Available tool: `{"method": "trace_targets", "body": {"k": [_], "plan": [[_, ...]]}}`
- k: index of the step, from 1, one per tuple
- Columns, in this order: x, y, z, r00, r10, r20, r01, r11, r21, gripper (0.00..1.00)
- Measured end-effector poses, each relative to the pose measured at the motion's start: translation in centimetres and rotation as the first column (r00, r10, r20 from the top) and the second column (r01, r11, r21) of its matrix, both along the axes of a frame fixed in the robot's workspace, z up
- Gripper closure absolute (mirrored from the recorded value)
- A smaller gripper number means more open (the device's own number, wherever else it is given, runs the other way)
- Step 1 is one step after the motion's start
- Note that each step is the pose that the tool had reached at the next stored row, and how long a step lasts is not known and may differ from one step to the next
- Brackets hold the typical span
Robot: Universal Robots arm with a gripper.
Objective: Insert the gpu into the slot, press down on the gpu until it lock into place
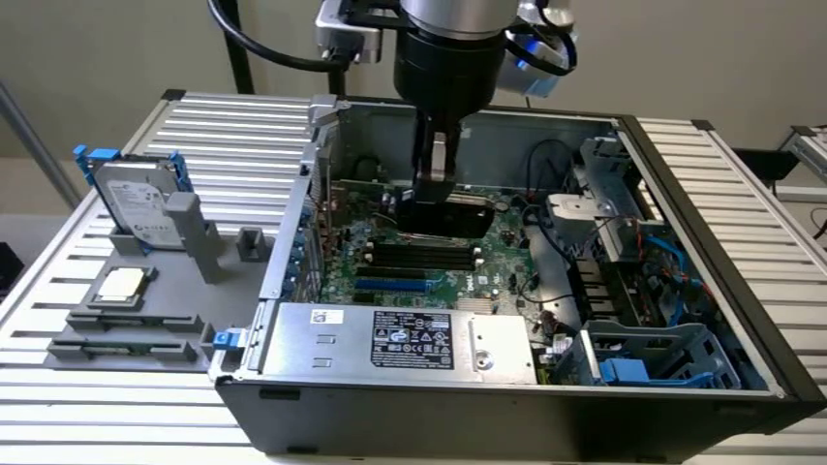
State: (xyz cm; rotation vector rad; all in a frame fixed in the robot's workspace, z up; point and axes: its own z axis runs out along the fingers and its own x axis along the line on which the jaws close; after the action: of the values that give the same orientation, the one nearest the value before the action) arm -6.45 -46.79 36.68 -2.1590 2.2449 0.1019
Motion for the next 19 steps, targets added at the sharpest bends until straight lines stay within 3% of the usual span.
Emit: {"method": "trace_targets", "body": {"k": [5, 8, 15, 19], "plan": [[-0.4, -0.10, -0.69, 0.9999, 0.002, 0.0117, -0.002, 0.9999, 0.0103, 0.74], [-0.7, -0.10, -1.17, 0.9998, 0.003, 0.0183, -0.004, 0.9999, 0.0133, 0.74], [-0.8, 0.01, -2.46, 0.9998, 0.003, 0.0199, -0.004, 0.9999, 0.0151, 0.74], [-1.0, 0.29, -3.18, 0.9998, 0.004, 0.0205, -0.004, 0.9999, 0.0154, 0.74]]}}
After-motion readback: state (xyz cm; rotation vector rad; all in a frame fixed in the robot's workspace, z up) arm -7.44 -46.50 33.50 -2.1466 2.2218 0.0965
